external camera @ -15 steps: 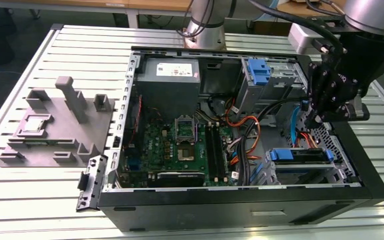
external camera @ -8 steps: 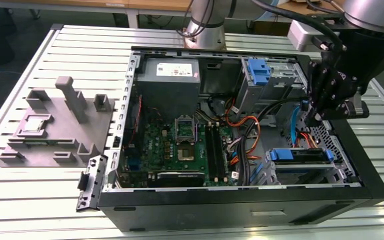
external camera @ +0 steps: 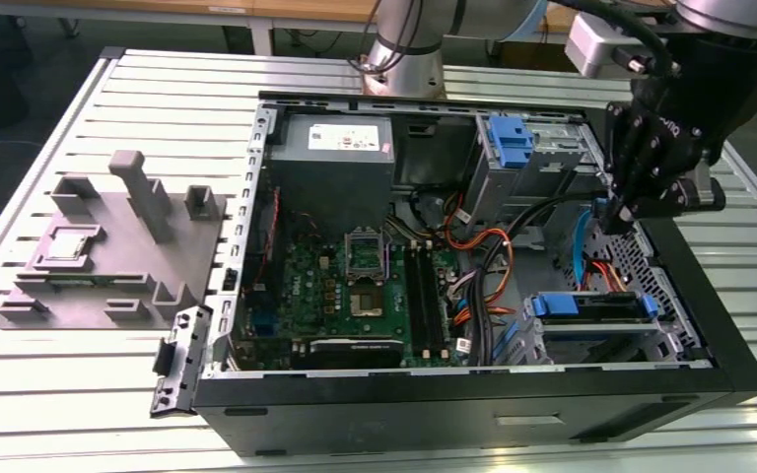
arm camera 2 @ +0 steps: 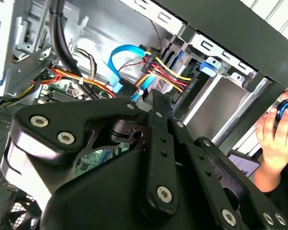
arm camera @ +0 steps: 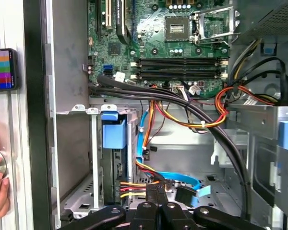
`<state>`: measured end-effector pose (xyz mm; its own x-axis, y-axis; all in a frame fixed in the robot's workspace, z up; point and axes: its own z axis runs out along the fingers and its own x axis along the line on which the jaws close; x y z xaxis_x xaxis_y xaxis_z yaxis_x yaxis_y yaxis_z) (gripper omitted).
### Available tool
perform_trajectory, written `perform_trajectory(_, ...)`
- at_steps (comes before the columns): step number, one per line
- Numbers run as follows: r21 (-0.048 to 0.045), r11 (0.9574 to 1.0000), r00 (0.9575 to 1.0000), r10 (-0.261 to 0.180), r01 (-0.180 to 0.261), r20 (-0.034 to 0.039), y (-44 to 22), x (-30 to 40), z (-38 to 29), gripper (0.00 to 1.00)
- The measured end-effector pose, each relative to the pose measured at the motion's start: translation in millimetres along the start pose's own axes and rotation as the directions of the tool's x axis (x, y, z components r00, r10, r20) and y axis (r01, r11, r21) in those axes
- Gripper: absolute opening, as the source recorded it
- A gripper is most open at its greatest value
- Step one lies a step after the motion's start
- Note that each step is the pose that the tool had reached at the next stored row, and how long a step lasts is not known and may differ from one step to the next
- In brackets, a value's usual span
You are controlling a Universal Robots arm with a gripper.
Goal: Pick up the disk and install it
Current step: 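Insert the second disk wire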
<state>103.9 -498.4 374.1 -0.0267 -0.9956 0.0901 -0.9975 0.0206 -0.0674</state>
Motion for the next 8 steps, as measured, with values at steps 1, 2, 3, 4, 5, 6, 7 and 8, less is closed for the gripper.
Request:
perform_trajectory(1, 0.0, 1.0, 1.0, 0.0, 0.0, -0.0005, -0.1, -1.5, -1.4, 0.1)
perform_trajectory(2, -0.0002, 1.0, 1.0, 0.0, 0.0, -0.0008, -0.1, -3.3, -2.6, 0.1)
perform_trajectory(3, -0.0007, 1.0, 1.0, 0.0, 0.0, -0.0009, -0.1, -5.2, -3.6, 0.1)
perform_trajectory(4, -0.0014, 1.0, 1.0, 0.0, 0.0, -0.001, -0.1, -7.2, -4.3, 0.1)
perform_trajectory(5, -0.0026, 1.0, 1.0, 0.001, -0.001, -0.0011, -0.1, -8.8, -4.7, 0.1)
perform_trajectory(6, -0.0043, 1.0, 1.0, 0.003, -0.003, -0.0013, 0.0, -10.1, -4.9, 0.1)
perform_trajectory(7, -0.0063, 1.0, 1.0, 0.004, -0.004, -0.0014, 0.1, -11.2, -5.1, 0.1)
perform_trajectory(8, -0.0081, 0.9999, 1.0, 0.006, -0.006, -0.0015, 0.1, -12.2, -5.3, 0.1)
